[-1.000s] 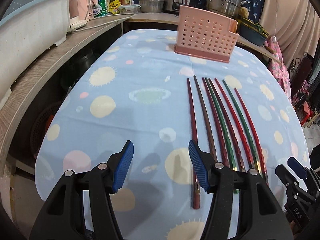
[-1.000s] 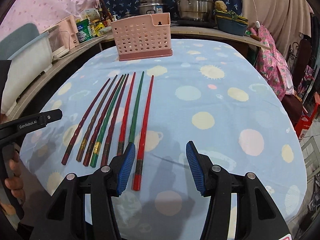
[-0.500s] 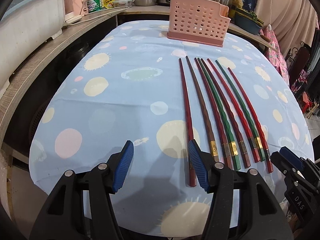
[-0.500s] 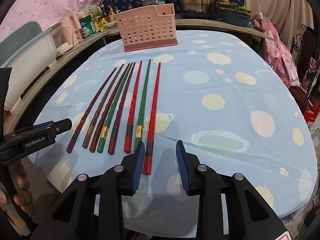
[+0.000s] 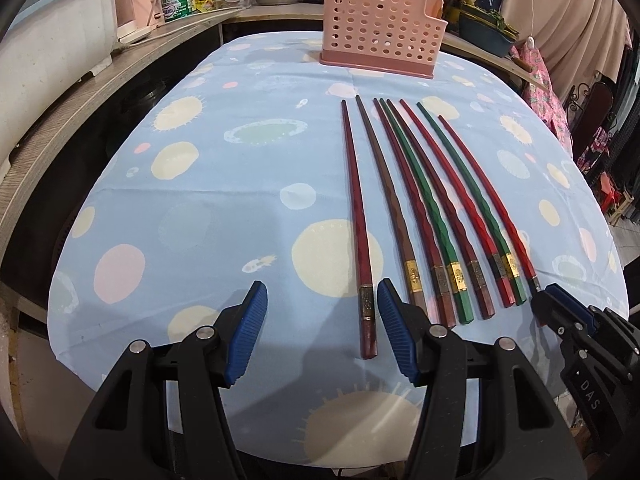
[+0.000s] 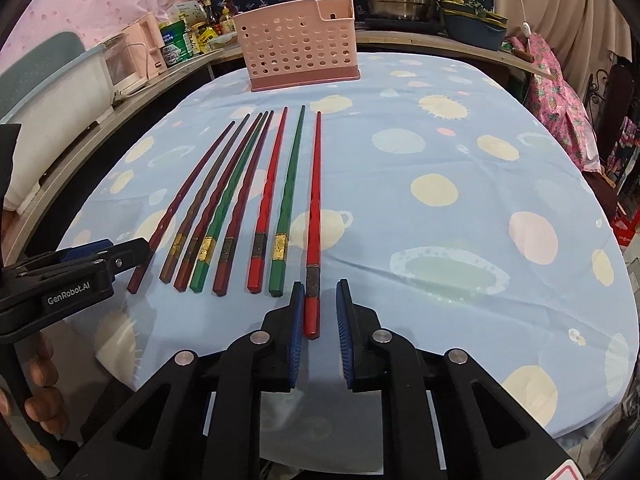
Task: Organize utensils
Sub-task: 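Grasp a dark red chopstick with the left gripper while the right grasps a red chopstick, then lift both chopsticks and carry them toward the pink holder with both grippers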
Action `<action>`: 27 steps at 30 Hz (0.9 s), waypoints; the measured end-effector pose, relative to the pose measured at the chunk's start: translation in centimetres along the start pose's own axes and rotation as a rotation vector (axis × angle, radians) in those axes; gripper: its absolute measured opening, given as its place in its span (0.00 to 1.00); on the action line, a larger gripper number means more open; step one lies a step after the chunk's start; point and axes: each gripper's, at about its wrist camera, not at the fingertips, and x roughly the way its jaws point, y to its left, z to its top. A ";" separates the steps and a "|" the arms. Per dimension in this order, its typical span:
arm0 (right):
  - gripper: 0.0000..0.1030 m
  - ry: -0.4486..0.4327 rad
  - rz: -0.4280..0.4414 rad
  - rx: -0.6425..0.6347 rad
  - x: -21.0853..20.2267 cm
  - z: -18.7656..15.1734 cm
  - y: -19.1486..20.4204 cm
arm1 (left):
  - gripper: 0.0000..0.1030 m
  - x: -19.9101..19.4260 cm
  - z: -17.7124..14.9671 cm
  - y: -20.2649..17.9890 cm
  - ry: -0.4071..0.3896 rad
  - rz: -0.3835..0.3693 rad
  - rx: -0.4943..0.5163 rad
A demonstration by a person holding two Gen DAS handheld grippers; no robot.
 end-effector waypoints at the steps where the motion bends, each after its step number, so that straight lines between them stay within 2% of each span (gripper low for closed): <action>1: 0.11 0.000 0.000 0.002 0.0 0.0 -0.1 | 0.53 0.1 0.0 0.0 0.003 -0.001 -0.001; 11: 0.10 -0.002 0.000 0.000 0.1 0.0 -0.1 | 0.51 0.4 -0.2 -0.2 0.004 0.019 0.013; 13: 0.10 -0.003 -0.001 -0.001 0.1 0.0 -0.1 | 0.48 0.3 -0.2 -0.2 0.002 0.024 0.015; 17: 0.10 -0.003 -0.001 0.000 0.1 0.0 -0.1 | 0.31 0.3 -0.2 0.0 -0.001 0.029 0.014; 27: 0.10 -0.005 -0.001 -0.002 0.1 0.0 -0.1 | 0.11 0.3 -0.1 0.2 0.004 0.020 0.010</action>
